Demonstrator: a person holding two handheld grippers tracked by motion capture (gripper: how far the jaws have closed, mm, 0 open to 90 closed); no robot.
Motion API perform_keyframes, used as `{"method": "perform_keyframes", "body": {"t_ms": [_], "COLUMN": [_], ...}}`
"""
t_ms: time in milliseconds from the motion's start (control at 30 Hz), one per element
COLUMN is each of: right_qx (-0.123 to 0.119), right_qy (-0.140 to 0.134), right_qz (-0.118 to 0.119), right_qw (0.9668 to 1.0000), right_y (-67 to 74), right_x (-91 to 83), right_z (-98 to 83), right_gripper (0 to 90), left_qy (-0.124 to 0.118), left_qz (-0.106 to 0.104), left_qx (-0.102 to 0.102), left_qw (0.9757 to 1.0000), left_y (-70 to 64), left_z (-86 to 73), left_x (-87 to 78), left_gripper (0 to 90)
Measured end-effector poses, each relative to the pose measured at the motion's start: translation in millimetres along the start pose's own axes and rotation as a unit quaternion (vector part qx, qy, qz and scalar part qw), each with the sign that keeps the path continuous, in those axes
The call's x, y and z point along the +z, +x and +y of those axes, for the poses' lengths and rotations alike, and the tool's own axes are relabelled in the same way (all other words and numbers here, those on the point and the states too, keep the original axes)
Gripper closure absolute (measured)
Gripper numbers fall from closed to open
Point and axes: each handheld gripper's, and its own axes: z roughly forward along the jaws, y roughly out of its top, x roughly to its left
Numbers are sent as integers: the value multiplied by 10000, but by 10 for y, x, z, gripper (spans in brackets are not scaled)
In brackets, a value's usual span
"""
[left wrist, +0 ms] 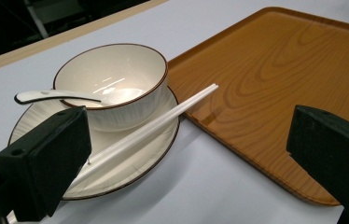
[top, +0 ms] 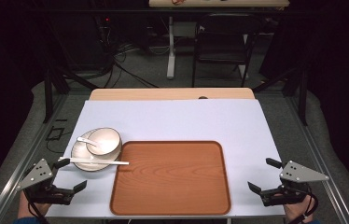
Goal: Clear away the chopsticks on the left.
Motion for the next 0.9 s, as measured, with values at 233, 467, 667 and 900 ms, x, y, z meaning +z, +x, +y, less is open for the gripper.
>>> {"method": "perform_keyframes", "body": {"t_ms": [233,467,667,900], "right_qx": [-16,-4,-73,-21], "right_qy": [42,66,82,119], "right_qz": [-33,-51,-25,-7], "right_qw": [10000,10000,9999,9999], "right_y": [-3,-12,3,-1], "right_x": [14,8,25,34], "right_z": [-9,-28,-19,-31], "right_gripper": [0,0,0,0], "left_qy": [-40,-49,-73,42], "left_qz": [13,-25,-3,-19], "left_qx": [-2,16,72,106], "left_qw": [10000,10000,9999,9999], "left_y": [-5,13,18,86], "left_z": [14,18,25,47], "left_x": [-12,4,-19,-43], "left_gripper": [0,0,0,0]}}
